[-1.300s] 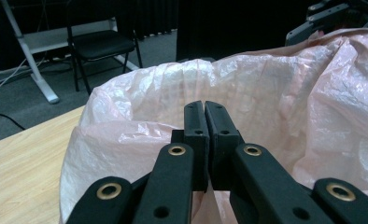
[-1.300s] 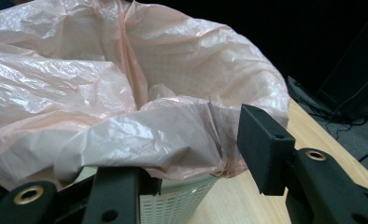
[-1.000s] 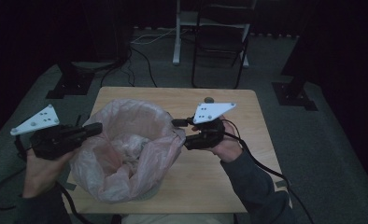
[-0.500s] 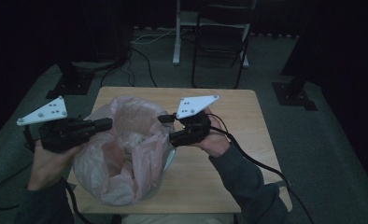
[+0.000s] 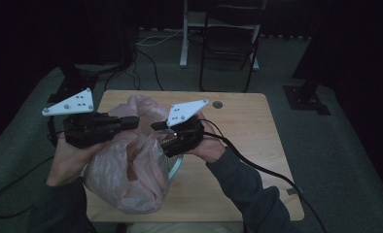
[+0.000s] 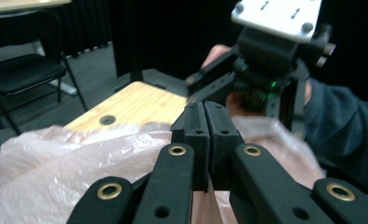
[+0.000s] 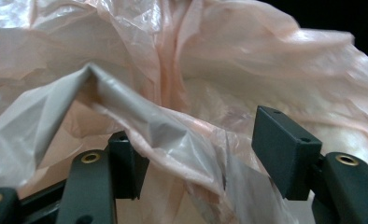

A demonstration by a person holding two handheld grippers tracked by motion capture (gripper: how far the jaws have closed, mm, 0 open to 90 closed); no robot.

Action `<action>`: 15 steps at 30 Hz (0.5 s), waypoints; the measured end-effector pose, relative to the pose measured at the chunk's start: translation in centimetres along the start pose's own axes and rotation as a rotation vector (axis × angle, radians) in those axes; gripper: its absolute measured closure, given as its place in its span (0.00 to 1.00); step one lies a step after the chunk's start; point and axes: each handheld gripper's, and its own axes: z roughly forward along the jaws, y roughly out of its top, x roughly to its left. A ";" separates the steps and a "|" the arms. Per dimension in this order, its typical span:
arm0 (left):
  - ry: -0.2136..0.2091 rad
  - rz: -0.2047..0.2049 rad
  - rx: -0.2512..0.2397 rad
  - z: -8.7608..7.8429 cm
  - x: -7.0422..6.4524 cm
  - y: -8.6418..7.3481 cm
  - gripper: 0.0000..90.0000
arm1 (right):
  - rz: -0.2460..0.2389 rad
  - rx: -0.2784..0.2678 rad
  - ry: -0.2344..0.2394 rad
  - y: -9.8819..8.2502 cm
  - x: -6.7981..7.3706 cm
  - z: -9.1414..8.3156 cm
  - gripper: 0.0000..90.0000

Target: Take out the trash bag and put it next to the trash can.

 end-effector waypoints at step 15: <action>-0.048 -0.126 -0.166 0.8 0.4 0.8 0.99 | 0.008 -0.016 0.016 1.7 0.8 2.7 0.34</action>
